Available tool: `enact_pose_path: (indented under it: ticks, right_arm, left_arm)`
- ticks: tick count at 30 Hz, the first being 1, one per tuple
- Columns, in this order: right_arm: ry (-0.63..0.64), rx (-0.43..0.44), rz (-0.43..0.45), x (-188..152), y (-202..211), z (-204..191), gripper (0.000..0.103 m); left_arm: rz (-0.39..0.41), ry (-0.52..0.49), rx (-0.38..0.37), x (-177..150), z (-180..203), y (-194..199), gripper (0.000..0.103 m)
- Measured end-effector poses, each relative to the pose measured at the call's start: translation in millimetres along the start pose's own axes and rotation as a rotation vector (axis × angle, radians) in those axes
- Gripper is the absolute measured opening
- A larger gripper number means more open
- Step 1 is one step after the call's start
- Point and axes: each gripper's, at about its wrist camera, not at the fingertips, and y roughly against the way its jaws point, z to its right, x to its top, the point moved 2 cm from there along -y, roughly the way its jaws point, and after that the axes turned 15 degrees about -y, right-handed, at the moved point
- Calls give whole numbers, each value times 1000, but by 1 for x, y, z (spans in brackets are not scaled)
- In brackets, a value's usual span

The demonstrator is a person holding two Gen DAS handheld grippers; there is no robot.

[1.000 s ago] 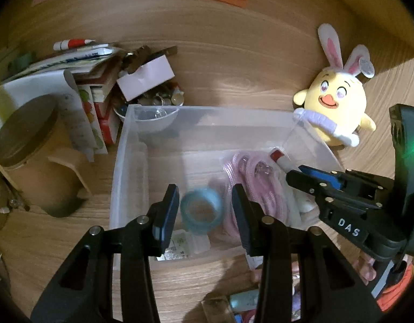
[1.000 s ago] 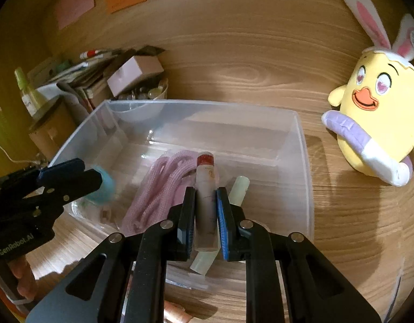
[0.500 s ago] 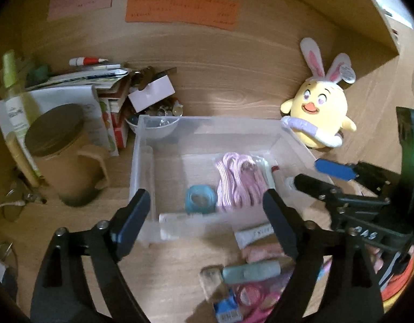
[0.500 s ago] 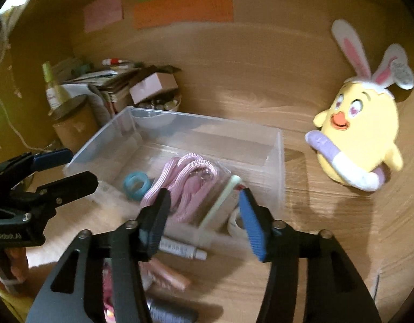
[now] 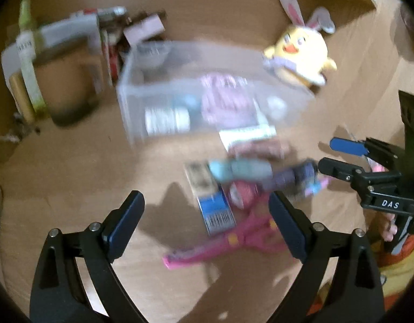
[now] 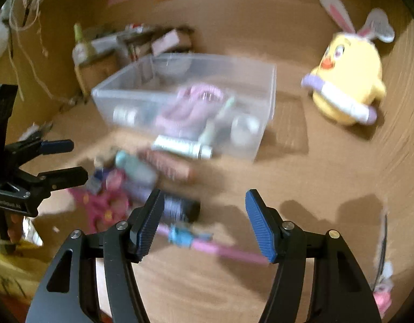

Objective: Organize objects
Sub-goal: 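Grasp the pink scissors with the left tool while the right tool grasps a pink pen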

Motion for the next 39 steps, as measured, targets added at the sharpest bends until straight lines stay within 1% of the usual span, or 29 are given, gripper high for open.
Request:
enact_pose_path:
  ticks: [3,5,6,9,11,13,14,15,17,18,20,21,22,23,25,29,32,33,34,37,39]
  right_arm:
    - [23,11,-50,-17,-8,0,59]
    - [42,9,-68,-22,-14,-2,59]
    - [48,10,-74,-23,-16,-4,59]
    - [69,8,-94,-26,-22,-8,59]
    - [92,-17,-83,-29,-21,-11,59]
    - [91,-17,-82,-32,-19,-13,59]
    - [90,-14,-82,-34,-17,-13,55]
    - [90,-15,-79,-36,-15,-13,52]
    - [90,-14,-80,-41,-9,-14,40]
    - [91,-18,-80,-43,-7,-15,37]
    - [89,-8,-86,-49,-1,-16,27]
    - [85,4,-93,-51,1,-17,26]
    - [80,18,-101,-54,4,-17,25]
    - [79,19,-100,-56,5,-17,25]
    - [83,14,-97,-58,6,-18,25]
    - [88,10,-82,-57,4,-22,25]
    - [87,6,-66,-58,3,-25,25]
    - [86,7,-62,-59,4,-25,24]
    - [85,10,-58,-60,5,-26,20]
    - [71,31,-47,-63,9,-28,15]
    - [58,50,-40,-64,12,-29,15]
  left_arm:
    - [-56,-17,-22,-13,8,-12,94]
    - [-52,-39,-6,-17,13,-13,94]
    - [-60,-46,-16,-17,15,-13,94]
    - [-49,-51,-42,-20,19,-9,94]
    - [-43,-61,-49,-23,23,-6,92]
    - [-38,-75,-41,-27,26,-3,86]
    - [-36,-82,-40,-29,28,0,83]
    - [-33,-88,-36,-32,29,2,78]
    - [-38,-95,-32,-34,31,5,72]
    - [-38,-92,-35,-35,32,6,67]
    - [-41,-92,-56,-37,34,10,58]
    - [-42,-96,-78,-37,36,11,52]
    - [-45,-102,-97,-38,38,12,48]
    - [-47,-111,-108,-39,41,13,47]
    - [-47,-129,-96,-38,43,12,47]
    - [-31,-164,-58,-34,45,7,47]
    - [-14,-203,5,-35,48,4,45]
    - [-8,-203,11,-36,49,5,43]
    - [-1,-198,16,-37,49,5,37]
    - [10,-188,9,-40,52,9,23]
    - [12,-174,-1,-41,54,12,20]
